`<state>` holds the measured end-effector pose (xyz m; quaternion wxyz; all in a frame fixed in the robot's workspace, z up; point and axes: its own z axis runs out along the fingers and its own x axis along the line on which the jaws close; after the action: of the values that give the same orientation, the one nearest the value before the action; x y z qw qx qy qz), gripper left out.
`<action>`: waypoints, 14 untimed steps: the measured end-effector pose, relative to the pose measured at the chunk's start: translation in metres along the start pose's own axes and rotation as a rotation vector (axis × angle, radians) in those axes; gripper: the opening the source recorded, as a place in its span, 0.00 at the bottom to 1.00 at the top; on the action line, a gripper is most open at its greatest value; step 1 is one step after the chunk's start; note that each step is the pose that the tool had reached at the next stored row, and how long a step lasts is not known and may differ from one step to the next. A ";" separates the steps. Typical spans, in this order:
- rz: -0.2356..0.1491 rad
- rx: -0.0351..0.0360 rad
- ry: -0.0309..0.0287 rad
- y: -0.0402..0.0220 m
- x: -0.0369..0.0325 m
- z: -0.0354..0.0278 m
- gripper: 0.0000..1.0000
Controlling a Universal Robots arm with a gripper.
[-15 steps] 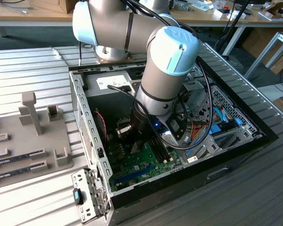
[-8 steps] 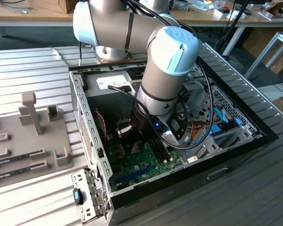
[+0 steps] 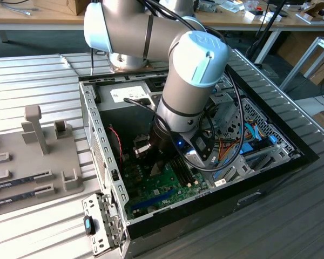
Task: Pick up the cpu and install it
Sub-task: 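Close the cpu cover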
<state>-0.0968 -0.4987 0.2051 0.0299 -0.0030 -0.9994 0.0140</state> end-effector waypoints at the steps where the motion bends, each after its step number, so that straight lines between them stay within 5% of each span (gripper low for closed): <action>1: 0.002 -0.0001 0.0001 0.0000 -0.0001 0.0002 0.39; 14: 0.011 -0.0008 0.0003 0.0024 -0.0008 0.0013 0.39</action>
<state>-0.0961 -0.4963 0.2037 0.0300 -0.0086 -0.9994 0.0138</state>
